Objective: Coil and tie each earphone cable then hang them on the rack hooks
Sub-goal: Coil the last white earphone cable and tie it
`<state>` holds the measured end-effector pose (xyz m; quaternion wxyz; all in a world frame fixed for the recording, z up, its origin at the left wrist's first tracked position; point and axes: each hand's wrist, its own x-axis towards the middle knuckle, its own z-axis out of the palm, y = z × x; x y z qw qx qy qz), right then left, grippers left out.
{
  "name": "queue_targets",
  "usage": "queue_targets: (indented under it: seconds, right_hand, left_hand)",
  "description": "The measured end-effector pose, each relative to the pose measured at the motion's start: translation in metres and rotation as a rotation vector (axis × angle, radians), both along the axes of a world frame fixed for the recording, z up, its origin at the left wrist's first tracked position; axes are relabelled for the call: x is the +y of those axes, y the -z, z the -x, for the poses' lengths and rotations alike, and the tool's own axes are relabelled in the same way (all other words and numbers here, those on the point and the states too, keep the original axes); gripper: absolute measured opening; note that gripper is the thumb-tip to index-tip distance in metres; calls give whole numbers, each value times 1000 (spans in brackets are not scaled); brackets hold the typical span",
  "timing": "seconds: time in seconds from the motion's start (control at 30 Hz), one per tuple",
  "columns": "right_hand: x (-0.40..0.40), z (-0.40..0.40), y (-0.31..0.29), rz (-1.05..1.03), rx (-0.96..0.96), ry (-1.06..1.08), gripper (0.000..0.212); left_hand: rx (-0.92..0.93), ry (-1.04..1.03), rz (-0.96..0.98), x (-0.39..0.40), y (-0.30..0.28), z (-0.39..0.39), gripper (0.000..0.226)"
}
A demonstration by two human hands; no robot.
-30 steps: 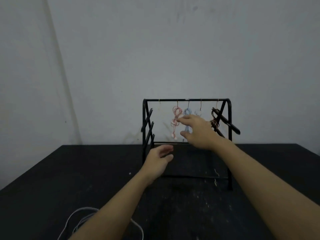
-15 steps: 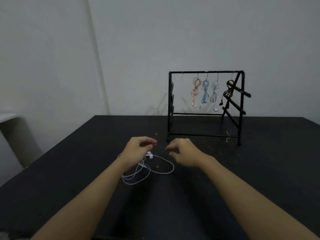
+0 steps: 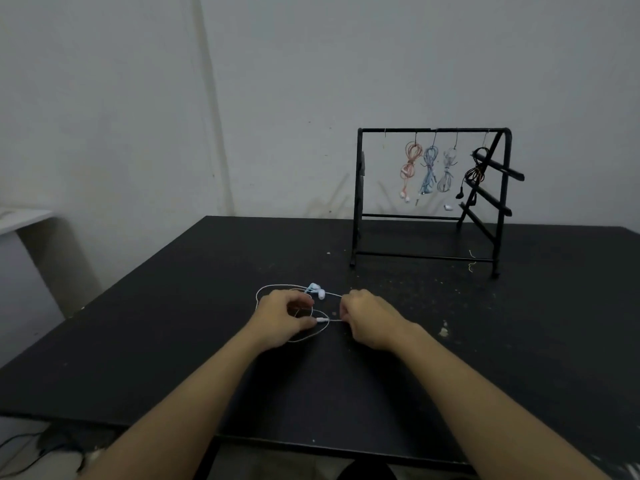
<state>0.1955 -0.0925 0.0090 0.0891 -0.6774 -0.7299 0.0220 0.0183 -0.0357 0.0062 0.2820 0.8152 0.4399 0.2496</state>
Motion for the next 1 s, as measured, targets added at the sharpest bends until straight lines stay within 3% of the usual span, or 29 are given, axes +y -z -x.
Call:
queue_targets:
  seconds: [0.07, 0.3, 0.47, 0.57, 0.67, 0.77, 0.83, 0.93, 1.0]
  right_hand:
    - [-3, -12, 1, -14, -48, 50, 20]
    - [-28, -91, -3, -146, 266, 357, 10]
    - [-40, -139, -5, -389, 645, 567, 17]
    - [-49, -146, -14, -332, 967, 457, 19]
    - [-55, -138, -28, -242, 1339, 292, 18]
    - [-53, -132, -37, -223, 1644, 181, 21]
    - [-51, -130, -42, -209, 1783, 145, 24]
    - [-48, -133, -45, -180, 1791, 165, 27]
    - [-48, -134, -46, -151, 1522, 243, 24]
  left_hand:
    - [86, 18, -24, -2, 1, -10, 38]
    - [78, 74, -75, -10, 0, -69, 33]
    - [69, 88, -70, -16, 1, -110, 24]
    - [32, 7, -142, -23, 0, -133, 21]
    - [39, 41, -195, -31, -4, -153, 33]
    - [-7, 206, -86, -35, -8, -166, 47]
    - [-119, 345, 37, -37, -12, -166, 37]
    - [-290, 368, 87, -41, -25, -162, 19]
    - [-455, 248, 109, -37, -33, -158, 24]
